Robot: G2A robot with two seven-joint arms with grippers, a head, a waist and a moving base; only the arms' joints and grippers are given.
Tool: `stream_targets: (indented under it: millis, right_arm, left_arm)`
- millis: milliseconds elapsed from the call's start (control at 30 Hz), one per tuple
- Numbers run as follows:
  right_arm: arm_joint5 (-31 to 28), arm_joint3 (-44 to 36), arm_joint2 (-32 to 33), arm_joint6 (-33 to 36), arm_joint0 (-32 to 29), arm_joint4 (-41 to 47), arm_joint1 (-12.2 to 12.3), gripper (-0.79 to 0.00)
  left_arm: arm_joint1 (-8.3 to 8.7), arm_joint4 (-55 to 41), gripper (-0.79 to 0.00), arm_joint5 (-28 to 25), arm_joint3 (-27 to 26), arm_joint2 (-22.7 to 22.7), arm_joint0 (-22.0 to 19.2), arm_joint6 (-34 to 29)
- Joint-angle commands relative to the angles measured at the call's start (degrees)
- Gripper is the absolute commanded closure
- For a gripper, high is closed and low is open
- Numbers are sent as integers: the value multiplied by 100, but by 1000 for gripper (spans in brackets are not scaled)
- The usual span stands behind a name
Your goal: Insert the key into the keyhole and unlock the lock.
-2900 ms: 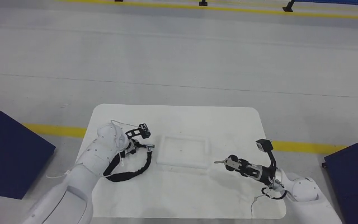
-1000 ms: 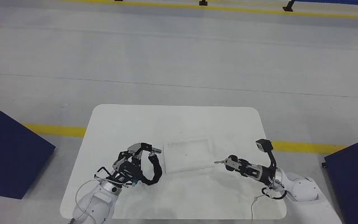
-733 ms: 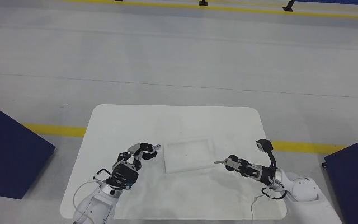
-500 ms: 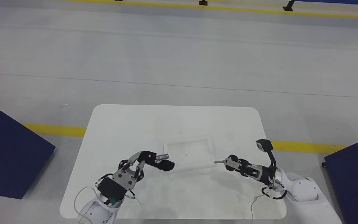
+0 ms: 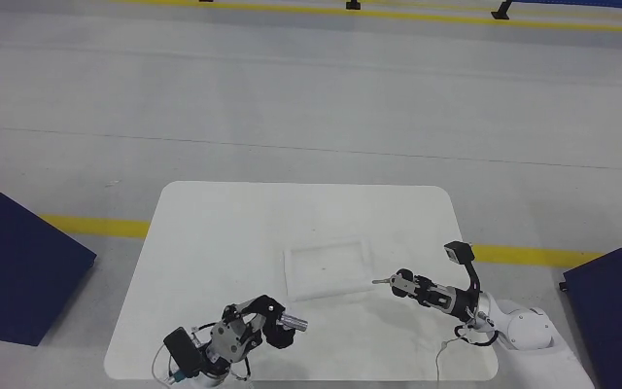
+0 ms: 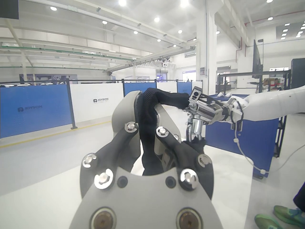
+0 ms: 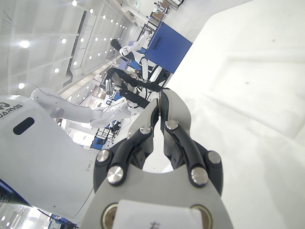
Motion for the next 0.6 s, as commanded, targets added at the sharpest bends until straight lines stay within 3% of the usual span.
stream_targets:
  millis: [0,433,567]
  right_arm:
    - [0,0,0,0,0,0,0,0]
    - [0,0,0,0,0,0,0,0]
    - [0,0,0,0,0,0,0,0]
  left_arm:
    - [-23,-184,0,-138,21,88,17,-2]
    - [-38,-150,0,-111,-27,133,-9,-10]
    - [-111,-740,0,-304,-25,340,81,91]
